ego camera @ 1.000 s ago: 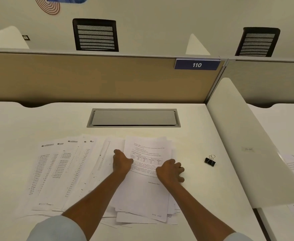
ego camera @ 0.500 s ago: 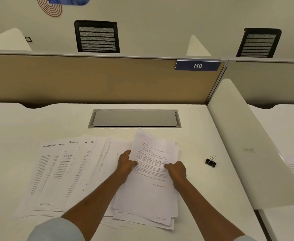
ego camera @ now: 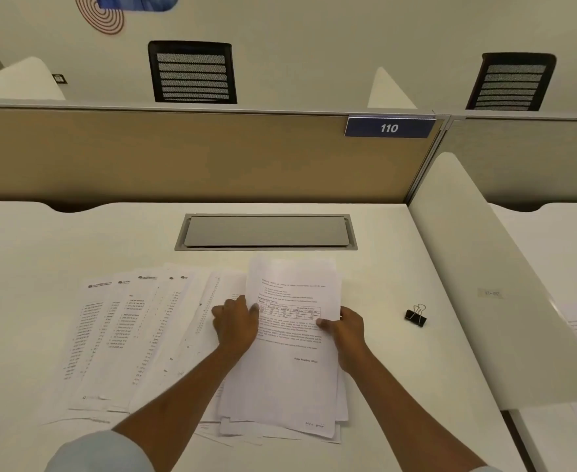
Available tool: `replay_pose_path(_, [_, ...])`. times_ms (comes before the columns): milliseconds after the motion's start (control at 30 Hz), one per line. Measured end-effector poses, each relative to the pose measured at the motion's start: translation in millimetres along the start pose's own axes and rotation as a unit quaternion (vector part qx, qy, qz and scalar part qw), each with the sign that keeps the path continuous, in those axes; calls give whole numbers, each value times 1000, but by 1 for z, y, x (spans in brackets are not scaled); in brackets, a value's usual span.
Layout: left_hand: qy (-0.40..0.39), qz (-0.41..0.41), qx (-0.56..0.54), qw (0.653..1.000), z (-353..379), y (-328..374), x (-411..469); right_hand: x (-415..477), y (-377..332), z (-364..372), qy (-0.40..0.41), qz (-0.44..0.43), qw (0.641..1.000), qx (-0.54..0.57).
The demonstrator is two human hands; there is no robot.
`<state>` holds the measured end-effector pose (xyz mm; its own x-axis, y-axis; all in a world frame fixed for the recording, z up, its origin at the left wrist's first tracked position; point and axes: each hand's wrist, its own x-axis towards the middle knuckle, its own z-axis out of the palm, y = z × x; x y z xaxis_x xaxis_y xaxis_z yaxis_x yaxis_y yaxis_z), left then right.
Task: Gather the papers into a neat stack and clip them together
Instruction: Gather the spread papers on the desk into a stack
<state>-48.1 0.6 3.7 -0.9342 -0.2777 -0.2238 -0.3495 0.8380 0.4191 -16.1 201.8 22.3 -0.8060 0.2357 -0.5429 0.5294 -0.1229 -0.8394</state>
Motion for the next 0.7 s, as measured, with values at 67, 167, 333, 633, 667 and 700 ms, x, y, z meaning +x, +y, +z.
replay_pose_path(67, [12,-33,87,996,-3,1,-1,0,1,5,14,-3,1000,-15])
replay_pose_path(167, [-35,-73,99,992,-4,3,0,-6,-1,14,43,-24,997,-63])
replay_pose_path(333, [-53,-102,64,991,-7,6,5,-10,-1,28,50,-18,992,-112])
replay_pose_path(633, [-7,-76,-159,984,-7,-7,7,-22,-8,39,46,6,992,-117])
replay_pose_path(667, [-5,-78,-172,982,-7,-8,8,-22,-8,40,43,8,993,-113])
replay_pose_path(700, [-6,-82,-175,981,-7,-10,8,-22,-7,41,44,12,993,-111])
